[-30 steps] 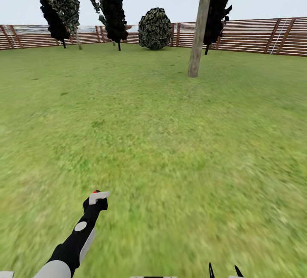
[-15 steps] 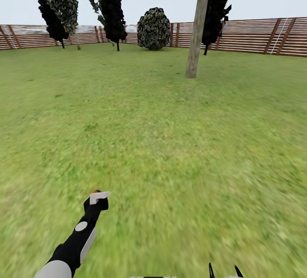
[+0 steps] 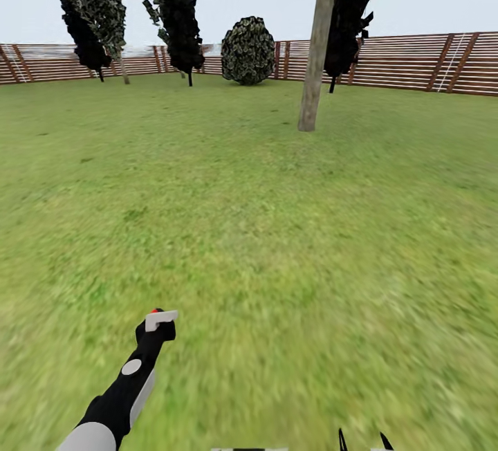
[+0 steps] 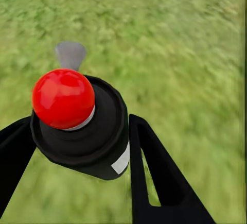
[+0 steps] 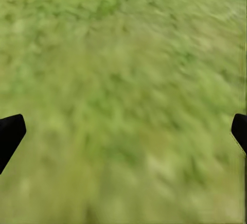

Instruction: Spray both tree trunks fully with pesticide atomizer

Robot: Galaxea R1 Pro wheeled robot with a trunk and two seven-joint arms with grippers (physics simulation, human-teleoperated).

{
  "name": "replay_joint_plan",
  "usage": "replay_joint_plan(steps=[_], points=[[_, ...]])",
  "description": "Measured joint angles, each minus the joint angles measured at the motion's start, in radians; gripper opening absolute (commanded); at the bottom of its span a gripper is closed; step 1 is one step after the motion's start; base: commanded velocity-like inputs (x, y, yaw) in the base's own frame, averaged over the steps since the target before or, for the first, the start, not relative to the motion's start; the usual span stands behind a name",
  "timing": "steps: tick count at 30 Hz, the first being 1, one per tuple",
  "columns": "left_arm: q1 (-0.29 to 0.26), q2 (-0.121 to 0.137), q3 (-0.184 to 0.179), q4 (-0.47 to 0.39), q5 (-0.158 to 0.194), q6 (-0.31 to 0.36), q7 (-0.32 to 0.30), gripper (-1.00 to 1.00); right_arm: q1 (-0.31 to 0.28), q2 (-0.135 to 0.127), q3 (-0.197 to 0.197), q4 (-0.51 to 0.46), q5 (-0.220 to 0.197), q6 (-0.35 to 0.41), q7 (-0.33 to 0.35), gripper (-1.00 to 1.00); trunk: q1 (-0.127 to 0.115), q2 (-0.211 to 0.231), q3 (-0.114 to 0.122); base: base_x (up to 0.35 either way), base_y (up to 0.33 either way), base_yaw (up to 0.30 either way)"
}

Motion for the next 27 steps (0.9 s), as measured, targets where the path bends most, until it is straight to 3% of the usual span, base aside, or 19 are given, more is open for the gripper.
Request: replay_joint_plan(steps=[7, 10, 15, 20, 22, 27], points=[[0.000, -0.001, 0.000, 0.000, 0.000, 0.000, -0.001, -1.00, 0.053, -0.009, -0.006, -0.006, -0.004, 0.062, -0.003, 1.00, 0.000, 0.000, 0.000, 0.234, -0.202, 0.000], [0.000, -0.001, 0.000, 0.000, 0.000, 0.000, -0.001, -1.00, 0.059, -0.017, -0.007, -0.080, -0.004, 0.068, -0.004, 1.00, 0.000, 0.000, 0.000, 0.234, -0.202, 0.000], [0.000, 0.000, 0.000, 0.000, 0.000, 0.000, -0.001, -1.00, 0.061, -0.017, -0.008, -0.283, -0.006, 0.071, -0.004, 1.00, 0.000, 0.000, 0.000, 0.234, -0.202, 0.000], [0.000, -0.001, 0.000, 0.000, 0.000, 0.000, -0.002, -1.00, 0.031, 0.042, -0.005, -0.372, -0.007, 0.072, -0.004, 1.00, 0.000, 0.000, 0.000, 0.234, -0.202, 0.000], [0.000, -0.001, 0.000, 0.000, 0.000, 0.000, -0.002, -1.00, 0.025, 0.048, -0.007, -0.373, -0.009, 0.071, -0.003, 1.00, 0.000, 0.000, 0.000, 0.234, -0.202, 0.000], [0.000, 0.000, -0.001, 0.000, -0.001, 0.000, -0.001, -1.00, 0.019, 0.021, -0.010, -0.375, -0.009, 0.073, -0.002, 1.00, 0.000, 0.000, 0.000, 0.234, -0.202, 0.000]])
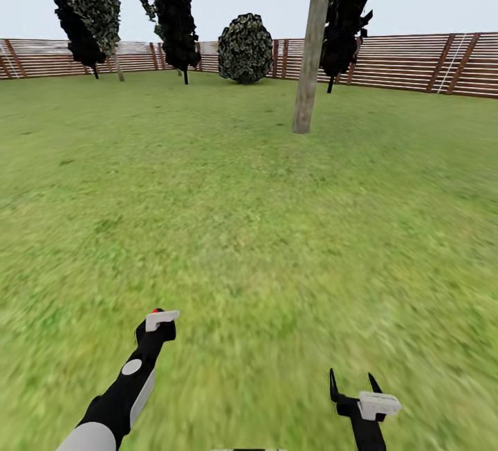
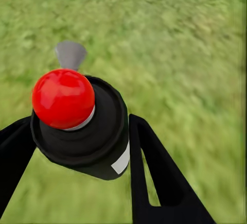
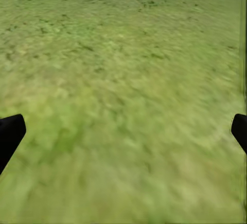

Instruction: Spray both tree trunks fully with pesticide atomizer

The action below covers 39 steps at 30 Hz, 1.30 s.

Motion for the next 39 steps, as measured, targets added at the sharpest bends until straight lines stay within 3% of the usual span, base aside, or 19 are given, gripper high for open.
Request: replay_joint_plan(steps=[11, 19, 23, 24, 32, 39], points=[[0.000, -0.001, 0.000, 0.002, -0.001, 0.001, 0.000, -1.00, -0.001, -0.008, 0.002, -0.006, 0.005, 0.023, 0.000, 1.00, 0.000, 0.000, 0.000, 0.234, -0.202, 0.000], [0.000, 0.000, -0.002, -0.001, -0.002, 0.000, 0.000, -1.00, -0.016, 0.000, 0.007, -0.138, 0.006, 0.205, 0.000, 1.00, 0.000, 0.000, 0.000, 0.261, -0.183, 0.000], [0.000, 0.000, -0.001, -0.001, -0.002, 0.000, -0.001, -1.00, -0.020, -0.008, 0.002, -0.160, 0.003, 0.448, -0.001, 1.00, 0.000, 0.000, 0.000, 0.316, -0.130, 0.000], [0.000, 0.000, -0.001, -0.001, -0.002, 0.000, -0.001, -1.00, -0.020, -0.009, 0.002, -0.160, 0.003, 0.465, -0.001, 1.00, 0.000, 0.000, 0.000, 0.328, -0.104, 0.000], [0.000, 0.001, 0.000, -0.001, -0.001, 0.000, -0.004, -1.00, -0.020, -0.008, 0.007, -0.161, 0.005, 0.490, 0.000, 1.00, 0.000, 0.000, 0.000, 0.337, -0.027, -0.030], [0.000, 0.000, 0.001, 0.000, -0.001, 0.000, -0.005, -1.00, -0.020, -0.008, 0.009, -0.158, 0.005, 0.491, 0.000, 1.00, 0.000, 0.000, 0.005, 0.339, 0.061, -0.235]])
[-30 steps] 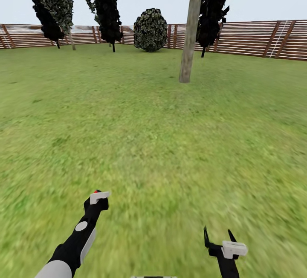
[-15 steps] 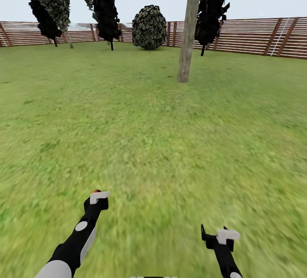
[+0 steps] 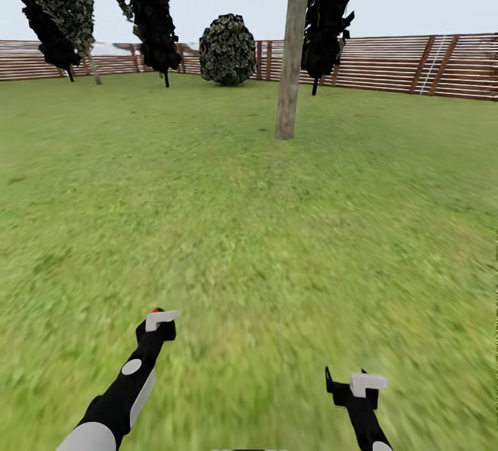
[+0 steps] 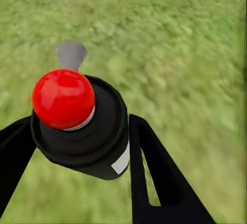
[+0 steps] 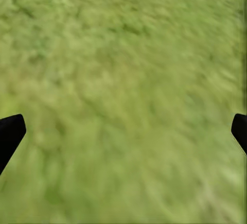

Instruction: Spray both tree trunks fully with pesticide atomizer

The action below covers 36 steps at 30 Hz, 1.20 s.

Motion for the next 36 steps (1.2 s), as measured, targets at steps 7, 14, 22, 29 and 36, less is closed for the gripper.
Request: replay_joint_plan(steps=[7, 14, 22, 29, 36], points=[[0.000, -0.001, 0.000, 0.001, 0.000, 0.000, 0.000, -1.00, 0.000, 0.006, 0.000, 0.001, 0.000, 0.000, 0.000, 1.00, 0.000, 0.000, 0.002, 0.311, 0.195, -0.289], [0.000, -0.002, 0.000, 0.002, 0.000, 0.000, 0.000, -1.00, 0.000, 0.007, 0.001, 0.000, 0.000, 0.000, 0.000, 1.00, 0.000, 0.000, 0.002, 0.323, 0.126, -0.294], [0.001, -0.002, 0.000, 0.002, 0.000, 0.000, -0.001, -1.00, 0.000, 0.008, 0.001, 0.002, 0.001, -0.016, 0.001, 1.00, 0.000, 0.000, 0.006, 0.337, 0.021, -0.291], [0.001, -0.002, 0.000, 0.001, 0.000, 0.000, -0.001, -1.00, 0.000, 0.009, 0.002, 0.004, 0.002, -0.019, 0.002, 1.00, 0.000, 0.000, 0.008, 0.339, 0.001, -0.083], [0.002, -0.002, 0.000, 0.001, 0.000, 0.000, -0.001, -1.00, 0.000, 0.006, 0.000, 0.004, 0.002, -0.020, 0.002, 1.00, 0.000, 0.000, 0.013, 0.339, 0.000, -0.003]])
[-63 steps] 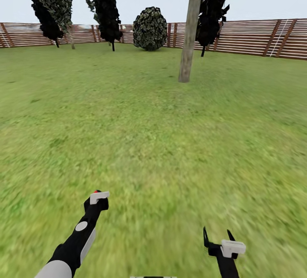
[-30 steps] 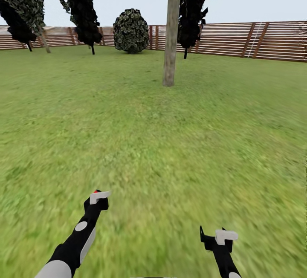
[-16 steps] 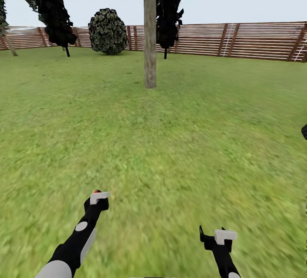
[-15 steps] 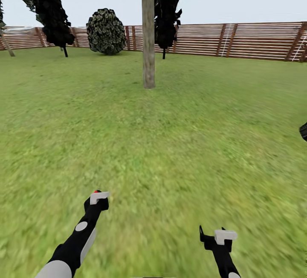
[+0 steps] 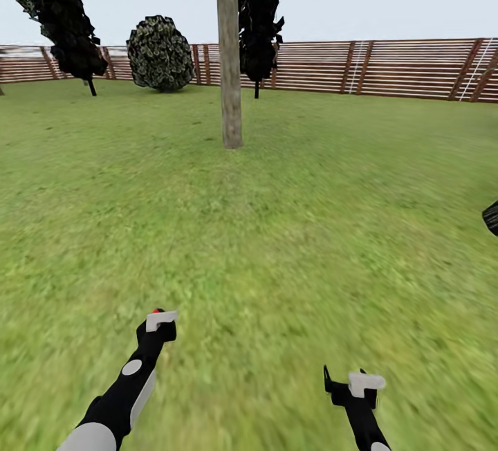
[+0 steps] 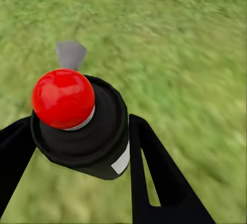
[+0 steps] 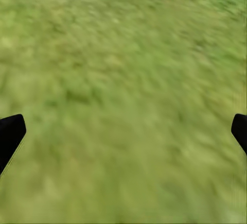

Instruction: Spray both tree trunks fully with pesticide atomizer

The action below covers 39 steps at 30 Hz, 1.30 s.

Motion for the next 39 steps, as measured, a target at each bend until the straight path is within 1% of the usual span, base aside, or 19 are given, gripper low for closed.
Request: replay_joint_plan(steps=[10, 14, 19, 26, 35, 39], points=[[0.000, 0.000, 0.000, -0.001, 0.000, 0.000, 0.000, -1.00, 0.000, -0.002, 0.000, -0.005, -0.001, 0.000, 0.001, 1.00, 0.000, 0.000, 0.012, 0.339, 0.000, 0.000], [0.000, 0.000, 0.000, -0.001, 0.000, 0.000, 0.000, -1.00, 0.000, 0.005, 0.002, -0.004, 0.001, 0.000, -0.001, 1.00, 0.000, 0.000, 0.013, 0.339, 0.000, 0.000], [0.000, 0.000, 0.000, -0.001, 0.000, 0.000, 0.000, -1.00, 0.000, 0.007, -0.003, -0.003, 0.002, -0.001, -0.005, 1.00, 0.000, 0.000, 0.013, 0.339, 0.000, 0.000], [0.000, 0.000, 0.000, -0.001, 0.000, 0.000, 0.000, -1.00, 0.000, 0.001, -0.002, -0.007, 0.002, 0.000, -0.002, 1.00, 0.000, 0.000, 0.013, 0.339, 0.000, 0.000], [0.000, 0.000, 0.000, -0.001, 0.000, 0.000, 0.000, -1.00, 0.000, 0.000, 0.001, -0.002, 0.003, 0.000, -0.001, 1.00, 0.000, 0.000, 0.014, 0.339, 0.000, 0.000], [0.000, 0.000, 0.000, -0.001, 0.000, 0.000, 0.000, -1.00, 0.000, 0.000, 0.001, 0.001, 0.003, 0.000, -0.001, 1.00, 0.000, 0.000, 0.018, 0.339, 0.000, 0.000]])
